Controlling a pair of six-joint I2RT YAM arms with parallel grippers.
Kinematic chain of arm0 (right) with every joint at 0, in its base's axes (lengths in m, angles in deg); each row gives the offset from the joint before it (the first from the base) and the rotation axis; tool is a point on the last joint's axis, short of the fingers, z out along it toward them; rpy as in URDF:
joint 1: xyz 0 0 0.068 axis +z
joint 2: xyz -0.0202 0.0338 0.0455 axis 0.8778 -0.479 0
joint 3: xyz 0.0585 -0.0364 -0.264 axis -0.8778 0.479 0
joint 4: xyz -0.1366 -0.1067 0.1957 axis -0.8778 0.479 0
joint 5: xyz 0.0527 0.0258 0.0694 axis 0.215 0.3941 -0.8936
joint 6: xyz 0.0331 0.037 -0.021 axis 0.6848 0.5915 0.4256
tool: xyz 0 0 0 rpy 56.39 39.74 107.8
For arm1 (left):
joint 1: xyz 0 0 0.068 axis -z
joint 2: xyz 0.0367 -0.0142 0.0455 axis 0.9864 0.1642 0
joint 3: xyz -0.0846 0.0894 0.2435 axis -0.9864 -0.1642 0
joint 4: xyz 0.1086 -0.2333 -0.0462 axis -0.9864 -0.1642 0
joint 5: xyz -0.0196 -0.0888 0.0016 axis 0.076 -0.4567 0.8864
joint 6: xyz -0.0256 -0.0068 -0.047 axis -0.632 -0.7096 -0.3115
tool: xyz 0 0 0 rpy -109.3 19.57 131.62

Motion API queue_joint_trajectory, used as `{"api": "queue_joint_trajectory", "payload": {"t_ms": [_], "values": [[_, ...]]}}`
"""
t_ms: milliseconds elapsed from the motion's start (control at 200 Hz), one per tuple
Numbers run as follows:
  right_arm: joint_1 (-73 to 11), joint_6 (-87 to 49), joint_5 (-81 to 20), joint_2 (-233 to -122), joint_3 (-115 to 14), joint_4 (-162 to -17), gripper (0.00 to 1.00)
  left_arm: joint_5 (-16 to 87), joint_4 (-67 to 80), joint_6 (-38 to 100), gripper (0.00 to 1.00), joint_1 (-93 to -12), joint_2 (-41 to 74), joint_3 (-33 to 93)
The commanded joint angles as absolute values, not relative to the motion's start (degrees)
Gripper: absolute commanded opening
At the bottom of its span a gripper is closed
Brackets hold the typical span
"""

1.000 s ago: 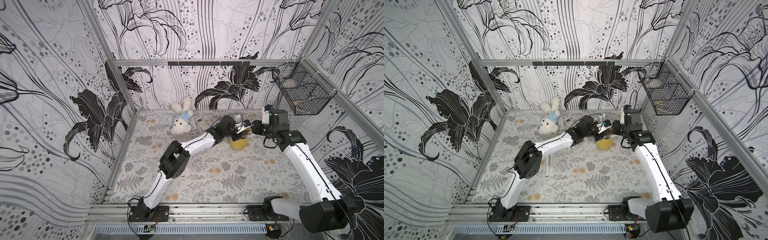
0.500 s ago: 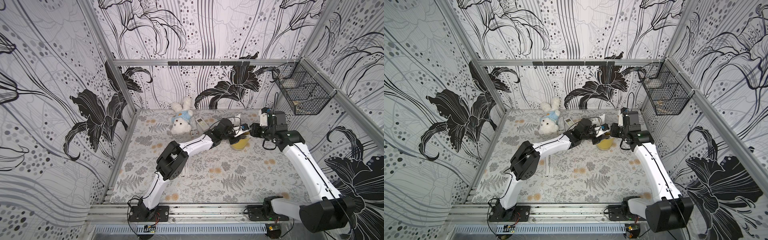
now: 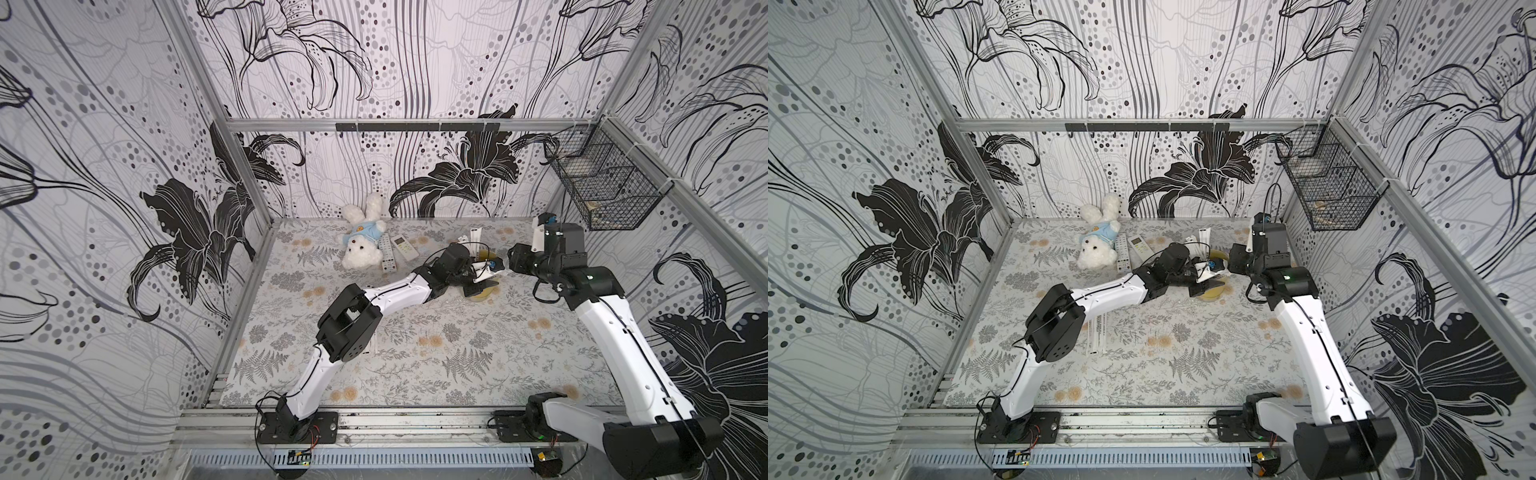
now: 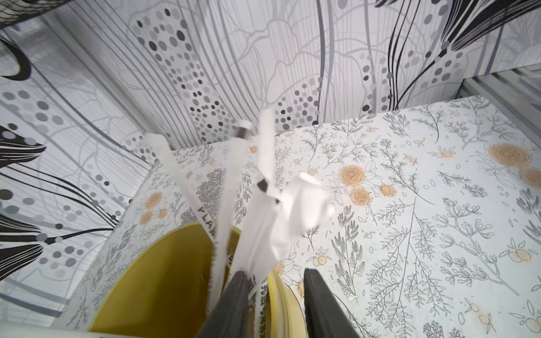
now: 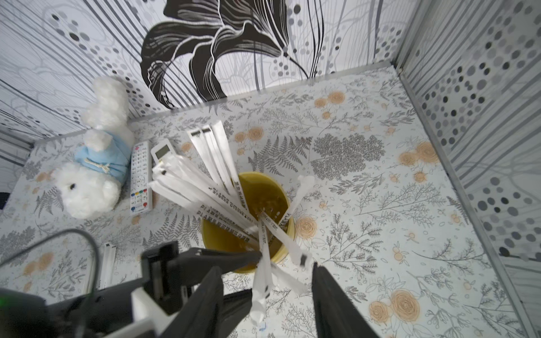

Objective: Take the straws out of the storage container
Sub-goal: Pick up the straw from the container.

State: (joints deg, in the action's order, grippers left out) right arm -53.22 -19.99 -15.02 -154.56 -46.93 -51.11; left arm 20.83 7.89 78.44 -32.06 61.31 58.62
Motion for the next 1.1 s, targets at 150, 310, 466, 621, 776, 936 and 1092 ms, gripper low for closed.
{"api": "queue_joint_trajectory", "payload": {"t_ms": [150,310,466,621,776,936,1092], "values": [[-53.6,-19.5,-15.7,-152.6,-47.2,-53.9,0.52,20.9,8.3,79.1,0.31,-31.5,63.1,60.4],[-53.6,-19.4,-16.8,-152.8,-46.7,-54.7,0.52,21.1,12.4,77.3,0.26,-31.6,61.4,57.8],[-53.6,-19.4,-17.9,-153.1,-46.4,-55.3,0.52,21.6,14.9,75.9,0.25,-31.8,59.5,56.1],[-53.6,-19.2,-19.2,-153.0,-45.5,-56.0,0.51,22.2,16.2,74.7,0.26,-31.8,58.3,54.9],[-53.6,-19.0,-20.1,-152.8,-45.2,-56.4,0.51,23.6,17.8,74.1,0.26,-31.8,56.8,52.5],[-53.6,-18.3,-21.1,-152.6,-44.3,-57.2,0.5,24.3,19.3,73.4,0.22,-31.8,55.7,51.1],[-53.6,-18.1,-21.7,-152.6,-43.9,-57.6,0.5,24.0,19.4,73.2,0.16,-31.8,55.4,51.3]]}}
